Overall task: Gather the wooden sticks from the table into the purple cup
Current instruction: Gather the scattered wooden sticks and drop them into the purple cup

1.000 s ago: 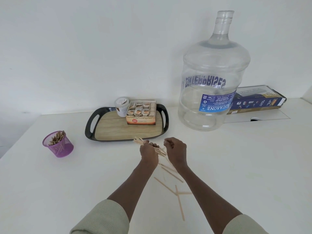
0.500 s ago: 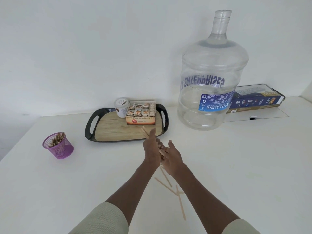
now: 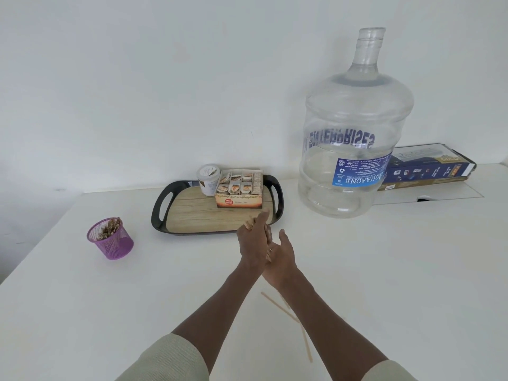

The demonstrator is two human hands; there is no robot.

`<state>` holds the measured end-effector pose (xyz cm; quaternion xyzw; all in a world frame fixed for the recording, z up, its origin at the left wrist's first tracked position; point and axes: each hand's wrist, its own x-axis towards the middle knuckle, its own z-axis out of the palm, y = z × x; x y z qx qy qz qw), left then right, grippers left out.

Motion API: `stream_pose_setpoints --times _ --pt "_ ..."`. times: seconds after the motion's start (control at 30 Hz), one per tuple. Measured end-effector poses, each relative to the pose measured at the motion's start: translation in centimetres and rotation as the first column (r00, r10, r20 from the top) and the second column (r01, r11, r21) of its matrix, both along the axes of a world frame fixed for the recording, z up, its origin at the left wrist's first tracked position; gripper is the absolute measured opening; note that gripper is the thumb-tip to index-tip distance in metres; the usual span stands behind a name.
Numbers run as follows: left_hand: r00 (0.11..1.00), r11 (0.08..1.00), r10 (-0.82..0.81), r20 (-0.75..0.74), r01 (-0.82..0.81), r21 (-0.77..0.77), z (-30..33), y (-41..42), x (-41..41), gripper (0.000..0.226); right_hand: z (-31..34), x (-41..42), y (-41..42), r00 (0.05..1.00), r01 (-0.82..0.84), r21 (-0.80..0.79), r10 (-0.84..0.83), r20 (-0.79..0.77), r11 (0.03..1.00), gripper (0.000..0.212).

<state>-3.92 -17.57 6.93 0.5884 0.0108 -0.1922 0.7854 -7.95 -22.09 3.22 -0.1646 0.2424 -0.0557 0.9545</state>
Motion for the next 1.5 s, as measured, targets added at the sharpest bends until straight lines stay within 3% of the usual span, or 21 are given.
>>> stream_pose_setpoints --times 0.13,0.33,0.43,0.5,0.63,0.73,0.8,0.83,0.9,1.0,1.1,1.27,1.5 --pt "0.999 0.999 -0.027 0.023 0.026 0.044 -0.9 1.0 -0.2 0.037 1.7 0.3 1.0 0.999 -0.033 -0.081 0.034 0.001 0.996 0.06" --pt "0.997 0.997 -0.011 -0.079 0.017 0.08 -0.5 2.4 0.4 0.041 1.9 1.5 2.3 0.996 -0.089 -0.191 0.084 -0.034 0.978 0.057" --pt "1.0 0.995 -0.016 0.005 0.015 0.102 -0.2 3.3 0.5 0.028 1.8 2.5 2.4 0.994 -0.08 -0.301 0.055 -0.09 0.95 0.056" --pt "0.996 0.992 -0.024 0.088 0.013 0.124 -0.2 4.3 0.7 0.038 2.1 3.0 2.3 0.99 -0.065 -0.453 0.002 -0.138 0.889 0.049" --pt "0.975 0.972 -0.02 0.219 -0.033 0.233 -0.9 6.3 1.6 0.027 4.9 3.7 2.4 0.99 -0.08 -0.812 -0.049 -0.133 0.579 0.04" --pt "0.962 0.94 -0.015 0.271 -0.079 0.333 -1.7 7.7 2.6 0.037 7.1 4.0 3.2 0.994 -0.107 -0.98 0.01 -0.106 0.165 0.034" --pt "0.951 0.925 -0.032 0.307 -0.088 0.37 -1.9 8.6 3.2 0.038 8.3 4.2 3.9 0.984 -0.152 -0.975 0.071 -0.165 -0.16 0.033" --pt "0.948 0.917 -0.038 0.317 -0.093 0.389 -2.1 8.9 3.4 0.037 8.8 4.2 4.4 0.976 -0.157 -0.949 0.103 -0.191 -0.274 0.031" --pt "0.945 0.901 -0.04 0.325 -0.106 0.42 -2.2 9.7 3.9 0.032 9.6 4.4 5.5 0.967 -0.127 -0.904 0.152 -0.204 -0.408 0.022" --pt "0.925 0.874 -0.041 0.377 -0.15 0.463 -2.3 10.7 4.8 0.027 10.0 5.0 7.7 0.963 -0.08 -0.834 0.174 -0.207 -0.547 0.012" --pt "0.904 0.821 -0.066 0.423 -0.192 0.538 -2.3 11.9 5.7 0.038 10.0 6.0 9.7 0.958 -0.103 -0.765 0.143 -0.249 -0.635 0.014" --pt "0.905 0.796 -0.073 0.419 -0.2 0.571 -2.6 14.4 7.2 0.04 10.0 8.2 12.3 0.925 -0.205 -0.701 0.099 -0.367 -0.684 0.014" --pt "0.909 0.789 -0.063 0.412 -0.208 0.578 -2.9 16.9 9.5 0.039 9.7 10.9 15.1 0.919 -0.238 -0.67 0.06 -0.389 -0.703 0.019"
